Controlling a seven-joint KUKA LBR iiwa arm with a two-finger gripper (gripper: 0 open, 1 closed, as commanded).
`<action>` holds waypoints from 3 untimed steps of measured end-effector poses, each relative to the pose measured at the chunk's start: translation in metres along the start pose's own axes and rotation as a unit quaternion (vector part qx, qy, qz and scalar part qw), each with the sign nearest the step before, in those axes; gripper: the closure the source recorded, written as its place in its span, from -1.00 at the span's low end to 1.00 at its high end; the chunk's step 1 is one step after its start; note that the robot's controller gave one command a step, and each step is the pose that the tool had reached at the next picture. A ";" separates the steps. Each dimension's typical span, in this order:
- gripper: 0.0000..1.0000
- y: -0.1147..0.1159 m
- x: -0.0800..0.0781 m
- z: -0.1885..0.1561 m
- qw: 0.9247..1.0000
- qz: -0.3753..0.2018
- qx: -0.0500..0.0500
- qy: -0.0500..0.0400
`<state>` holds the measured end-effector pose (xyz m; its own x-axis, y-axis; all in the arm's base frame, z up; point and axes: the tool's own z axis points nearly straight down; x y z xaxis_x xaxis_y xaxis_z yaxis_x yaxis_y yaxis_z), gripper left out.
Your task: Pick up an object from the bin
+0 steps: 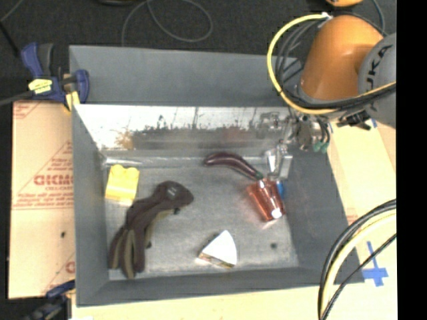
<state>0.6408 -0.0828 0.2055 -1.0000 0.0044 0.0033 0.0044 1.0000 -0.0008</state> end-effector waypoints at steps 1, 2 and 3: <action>-1.00 0.000 -0.001 -0.005 1.000 -0.001 0.000 -0.004; -1.00 0.024 -0.011 0.076 1.000 0.005 0.000 -0.005; -1.00 0.035 -0.010 0.081 1.000 0.029 0.000 -0.004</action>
Offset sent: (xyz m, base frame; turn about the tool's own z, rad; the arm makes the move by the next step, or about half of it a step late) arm 0.0140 0.0417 -0.1355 0.0180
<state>0.6511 -0.0482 0.1242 -0.9981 0.0613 -0.0045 0.0613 0.9981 -0.0002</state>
